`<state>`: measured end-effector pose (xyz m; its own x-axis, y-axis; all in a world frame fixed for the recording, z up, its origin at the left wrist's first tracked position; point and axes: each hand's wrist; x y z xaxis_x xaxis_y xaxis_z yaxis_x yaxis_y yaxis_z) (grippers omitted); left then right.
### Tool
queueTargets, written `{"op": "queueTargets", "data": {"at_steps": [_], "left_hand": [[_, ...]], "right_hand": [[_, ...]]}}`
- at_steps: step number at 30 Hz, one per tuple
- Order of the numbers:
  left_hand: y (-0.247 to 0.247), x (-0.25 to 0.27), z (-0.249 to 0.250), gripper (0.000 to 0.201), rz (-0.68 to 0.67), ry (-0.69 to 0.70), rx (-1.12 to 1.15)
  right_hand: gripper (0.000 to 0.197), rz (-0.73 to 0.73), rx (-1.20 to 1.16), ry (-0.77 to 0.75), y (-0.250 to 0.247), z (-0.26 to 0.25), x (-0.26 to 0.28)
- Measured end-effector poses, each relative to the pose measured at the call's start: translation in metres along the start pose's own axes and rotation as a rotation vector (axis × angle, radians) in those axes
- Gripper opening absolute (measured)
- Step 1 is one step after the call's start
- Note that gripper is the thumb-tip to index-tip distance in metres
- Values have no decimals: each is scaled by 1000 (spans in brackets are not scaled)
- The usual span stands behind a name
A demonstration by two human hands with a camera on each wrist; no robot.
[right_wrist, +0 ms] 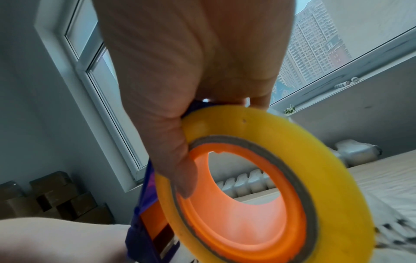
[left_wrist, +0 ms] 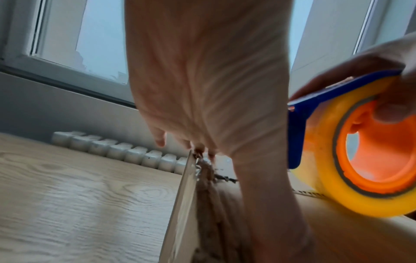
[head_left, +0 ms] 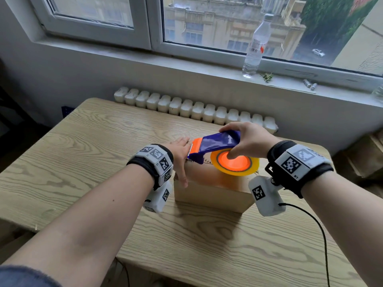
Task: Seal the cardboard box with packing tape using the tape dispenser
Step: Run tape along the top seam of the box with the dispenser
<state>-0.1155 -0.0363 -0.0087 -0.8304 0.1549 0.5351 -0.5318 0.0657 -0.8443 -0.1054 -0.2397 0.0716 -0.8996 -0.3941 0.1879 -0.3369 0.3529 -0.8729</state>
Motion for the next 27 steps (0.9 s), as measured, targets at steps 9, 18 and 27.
{"op": "queueTargets", "data": {"at_steps": [9,18,27], "left_hand": [[0,0,3,146,12,5,37],[3,2,8,144,17,-9,100],[-1,4,12,142,5,-37,54]], "right_hand": [[71,-19,9,2,1,4,3],[70,-31,19,-12,2,5,2],[75,-53,56,-27,-4,14,13]]}}
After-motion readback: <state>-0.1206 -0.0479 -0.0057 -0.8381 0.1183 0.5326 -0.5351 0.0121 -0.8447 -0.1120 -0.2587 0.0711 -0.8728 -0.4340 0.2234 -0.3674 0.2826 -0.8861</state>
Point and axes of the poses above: each hand's wrist, its own x-axis away from the middle knuckle, its own y-axis out of the palm, z = x × y, and after that the axes turned 1 degree about z, right-handed
